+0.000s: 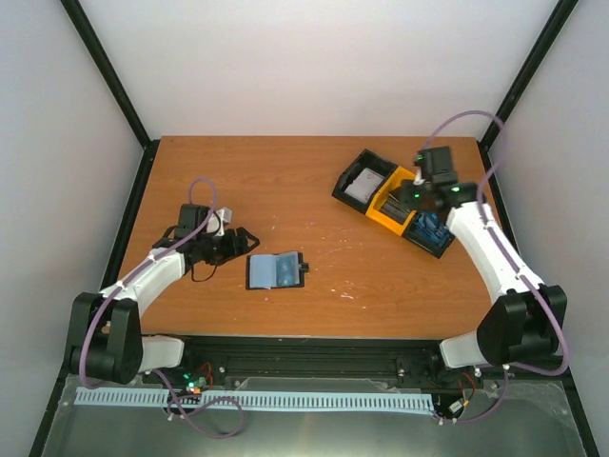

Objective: Put the credit cards into the card holder
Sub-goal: Move the storage box to the center of the board.

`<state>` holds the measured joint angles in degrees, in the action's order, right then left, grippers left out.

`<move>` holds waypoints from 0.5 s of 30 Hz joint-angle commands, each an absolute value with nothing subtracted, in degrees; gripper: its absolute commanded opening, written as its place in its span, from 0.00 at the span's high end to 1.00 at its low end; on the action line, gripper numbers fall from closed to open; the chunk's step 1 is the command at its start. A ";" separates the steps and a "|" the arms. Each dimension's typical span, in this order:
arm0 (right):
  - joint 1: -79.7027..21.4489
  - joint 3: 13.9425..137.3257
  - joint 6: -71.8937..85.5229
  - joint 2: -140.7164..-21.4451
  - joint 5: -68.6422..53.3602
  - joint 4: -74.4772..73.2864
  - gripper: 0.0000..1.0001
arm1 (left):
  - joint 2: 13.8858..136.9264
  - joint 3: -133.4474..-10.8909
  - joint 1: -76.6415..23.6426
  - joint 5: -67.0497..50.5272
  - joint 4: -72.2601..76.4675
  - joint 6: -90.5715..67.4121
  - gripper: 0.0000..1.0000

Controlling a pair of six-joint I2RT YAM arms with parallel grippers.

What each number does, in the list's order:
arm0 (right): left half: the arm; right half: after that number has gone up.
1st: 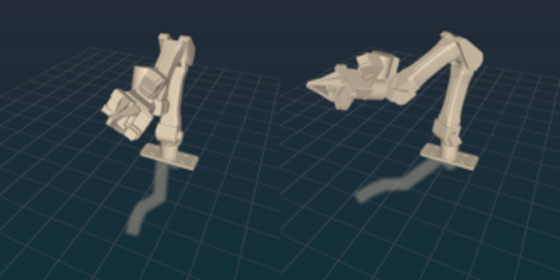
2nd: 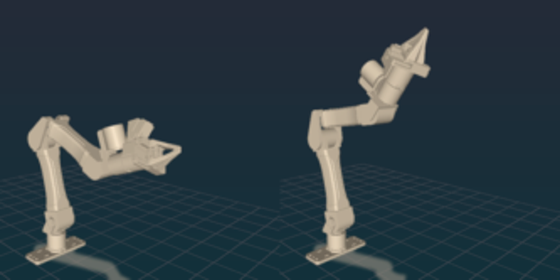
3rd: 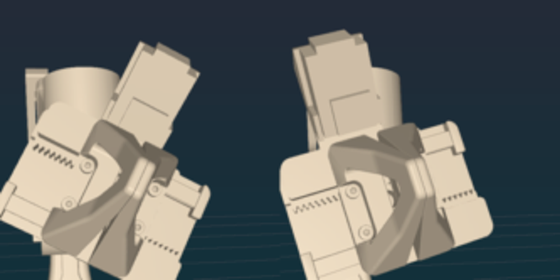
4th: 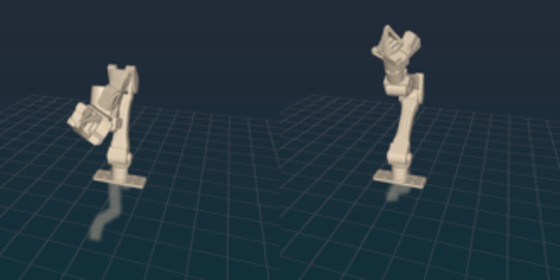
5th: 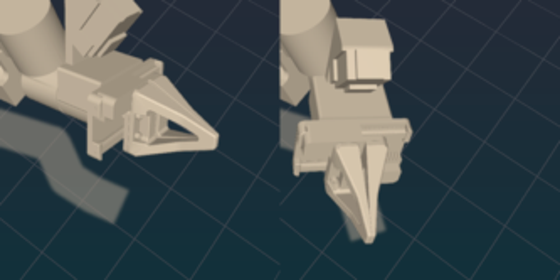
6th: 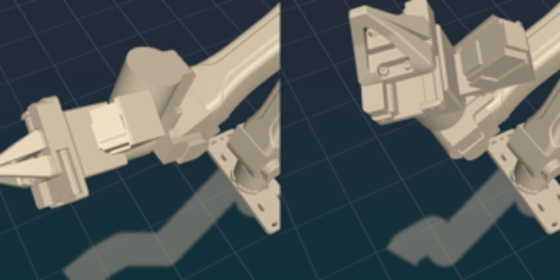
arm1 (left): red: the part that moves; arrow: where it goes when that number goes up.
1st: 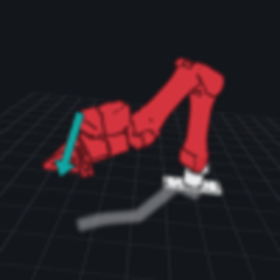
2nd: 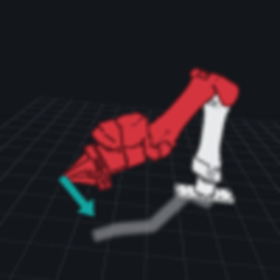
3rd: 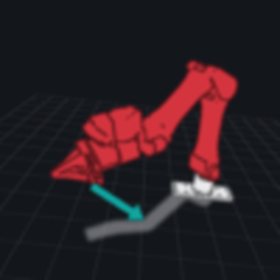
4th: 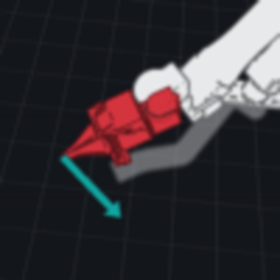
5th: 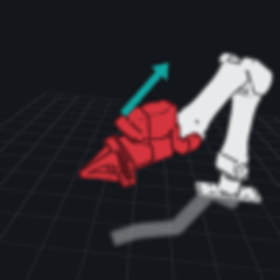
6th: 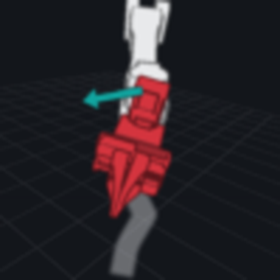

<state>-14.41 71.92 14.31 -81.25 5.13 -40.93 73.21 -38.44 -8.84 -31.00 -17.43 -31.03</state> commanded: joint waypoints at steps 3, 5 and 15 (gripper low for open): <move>-0.05 73.27 7.83 -84.92 -3.75 -47.71 0.52 | 72.78 -38.59 -7.44 -30.55 -17.45 -31.53 0.23; 2.48 73.58 7.52 -87.89 -5.60 -47.28 0.52 | 73.37 -38.98 -7.18 -30.51 -18.00 -30.88 0.23; 6.86 82.59 0.09 -106.86 -3.43 -48.95 0.60 | 77.70 -42.43 -6.42 -30.24 -19.45 -28.59 0.23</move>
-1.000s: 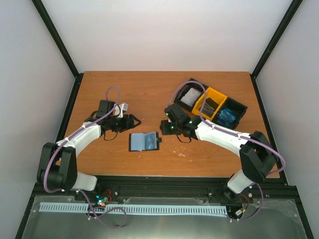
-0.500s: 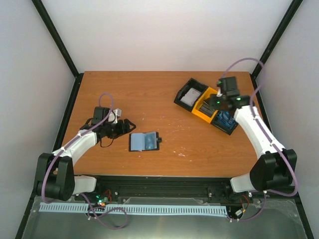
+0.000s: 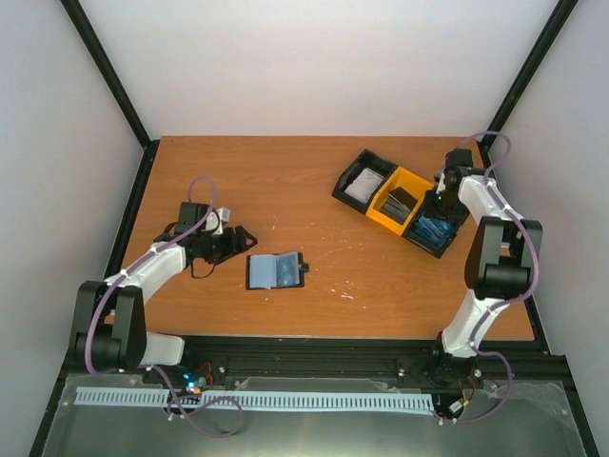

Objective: Put the credit cards into the card holder
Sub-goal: Move the storage box to the center of the board.

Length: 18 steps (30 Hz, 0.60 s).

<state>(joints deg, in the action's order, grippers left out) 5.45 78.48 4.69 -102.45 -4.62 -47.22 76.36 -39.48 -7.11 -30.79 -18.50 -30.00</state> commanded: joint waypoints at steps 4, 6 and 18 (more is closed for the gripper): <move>7.51 87.11 -3.80 -112.89 -0.07 -49.86 0.62 | 79.80 -43.20 -6.46 -30.30 -19.41 -29.27 0.23; 7.62 89.64 -5.07 -115.67 0.10 -50.65 0.60 | 80.95 -44.11 -6.34 -29.80 -19.96 -29.14 0.23; 5.79 88.86 -8.25 -116.00 -8.90 -50.89 0.55 | 84.69 -47.85 -6.33 -29.26 -20.66 -28.36 0.23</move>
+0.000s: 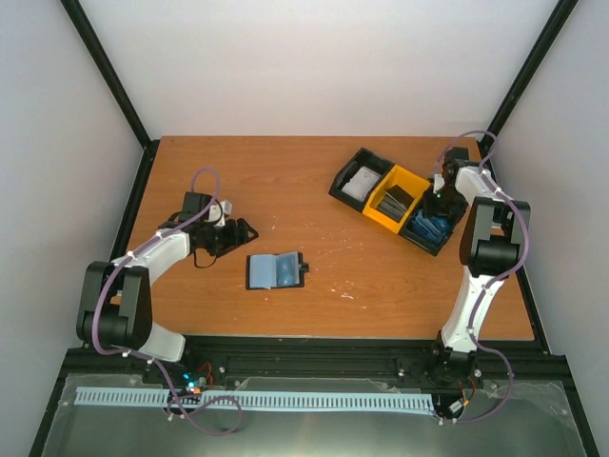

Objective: Put the credit cards into the card holder
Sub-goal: Move the storage box to the center of the board.

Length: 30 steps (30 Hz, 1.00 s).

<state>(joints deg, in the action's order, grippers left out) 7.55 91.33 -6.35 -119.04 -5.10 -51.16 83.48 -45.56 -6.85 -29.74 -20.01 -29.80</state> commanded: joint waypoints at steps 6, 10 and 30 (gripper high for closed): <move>1.73 87.90 -7.74 -114.52 -10.93 -49.90 0.54 | 85.15 -47.54 -6.37 -29.27 -20.45 -27.86 0.23; -1.92 88.75 -6.72 -114.80 -9.40 -49.24 0.53 | 84.58 -46.34 -6.33 -29.52 -19.51 -28.36 0.23; -1.76 91.67 -6.70 -118.02 1.39 -50.74 0.51 | 83.91 -44.75 -6.33 -30.65 -18.62 -28.48 0.22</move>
